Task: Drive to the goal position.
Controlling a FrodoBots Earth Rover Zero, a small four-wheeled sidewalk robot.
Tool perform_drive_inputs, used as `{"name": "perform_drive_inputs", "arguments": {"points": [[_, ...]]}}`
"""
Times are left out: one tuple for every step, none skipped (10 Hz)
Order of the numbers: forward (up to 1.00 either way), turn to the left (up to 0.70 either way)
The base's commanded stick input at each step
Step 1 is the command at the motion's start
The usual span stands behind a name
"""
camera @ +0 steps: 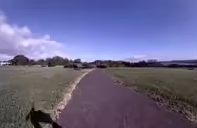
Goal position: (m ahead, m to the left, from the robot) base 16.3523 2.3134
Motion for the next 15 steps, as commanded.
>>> {"name": "perform_drive_inputs", "arguments": {"points": [[0.70, 0.14], [0.70, 0.03], [0.70, 0.06], [0.70, 0.08], [0.70, 0.11], [0.70, 0.14], [0.70, 0.14], [0.70, 0.14], [0.70, 0.14], [0.70, 0.14], [0.70, 0.14], [0.70, 0.14], [0.70, 0.13], [0.70, 0.09], [0.70, 0.05]]}}
